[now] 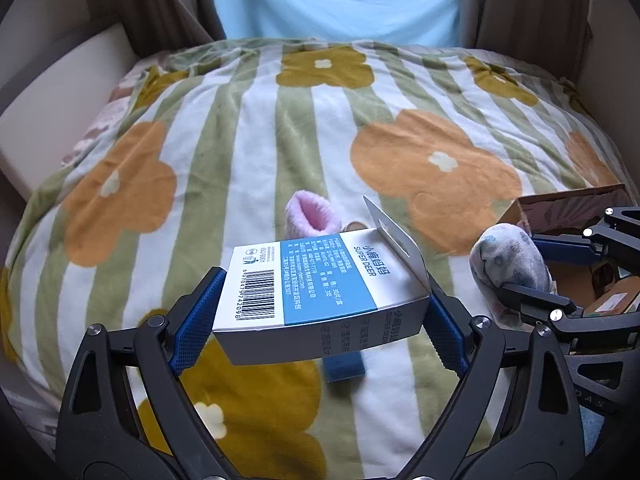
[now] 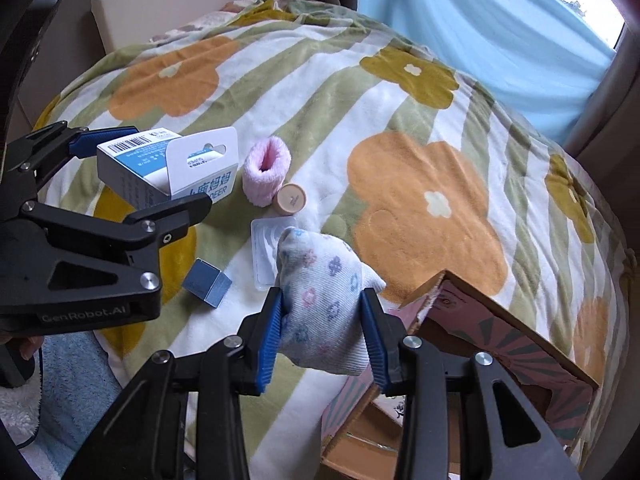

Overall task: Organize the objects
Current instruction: 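Carry the SUPER DEER box and sock into the cardboard box and release both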

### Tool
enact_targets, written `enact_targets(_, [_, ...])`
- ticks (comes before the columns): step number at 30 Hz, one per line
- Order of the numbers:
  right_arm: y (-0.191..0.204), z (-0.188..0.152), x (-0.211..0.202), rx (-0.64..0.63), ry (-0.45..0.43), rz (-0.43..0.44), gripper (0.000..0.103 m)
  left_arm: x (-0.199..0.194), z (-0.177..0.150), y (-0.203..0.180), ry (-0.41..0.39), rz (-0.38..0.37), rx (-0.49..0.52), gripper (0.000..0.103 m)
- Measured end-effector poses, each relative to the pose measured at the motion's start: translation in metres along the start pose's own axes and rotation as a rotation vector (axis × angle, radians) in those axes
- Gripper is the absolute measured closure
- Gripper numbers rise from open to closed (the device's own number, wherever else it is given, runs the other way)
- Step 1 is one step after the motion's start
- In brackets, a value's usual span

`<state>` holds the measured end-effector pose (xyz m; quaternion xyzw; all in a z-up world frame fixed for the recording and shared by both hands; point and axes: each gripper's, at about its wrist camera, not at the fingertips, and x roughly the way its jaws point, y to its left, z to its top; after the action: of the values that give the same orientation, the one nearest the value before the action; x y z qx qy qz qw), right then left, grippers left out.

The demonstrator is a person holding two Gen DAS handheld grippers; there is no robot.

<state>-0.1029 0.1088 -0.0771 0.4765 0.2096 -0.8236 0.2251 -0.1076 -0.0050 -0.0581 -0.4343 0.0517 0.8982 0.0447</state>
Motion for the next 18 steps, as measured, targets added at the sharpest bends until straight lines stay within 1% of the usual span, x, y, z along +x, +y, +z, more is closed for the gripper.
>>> enact_targets(4, [-0.024,-0.005,-0.032,0.042,-0.049,-0.029,0.068,-0.020,0.015,-0.019,-0.049,-0.026,0.027,0.012])
enact_targets(9, [-0.064,-0.021,-0.061,0.109,-0.084,-0.077,0.068,-0.038,0.030,-0.058,-0.095,-0.066,0.082,0.012])
enact_targets(13, [-0.099,-0.040,-0.075,0.164,-0.087,-0.116,0.068,-0.042,0.037,-0.096,-0.110,-0.104,0.122,0.012])
enact_targets(18, [-0.141,-0.072,-0.080,0.237,-0.072,-0.155,0.068,-0.034,0.037,-0.144,-0.102,-0.155,0.164,0.012])
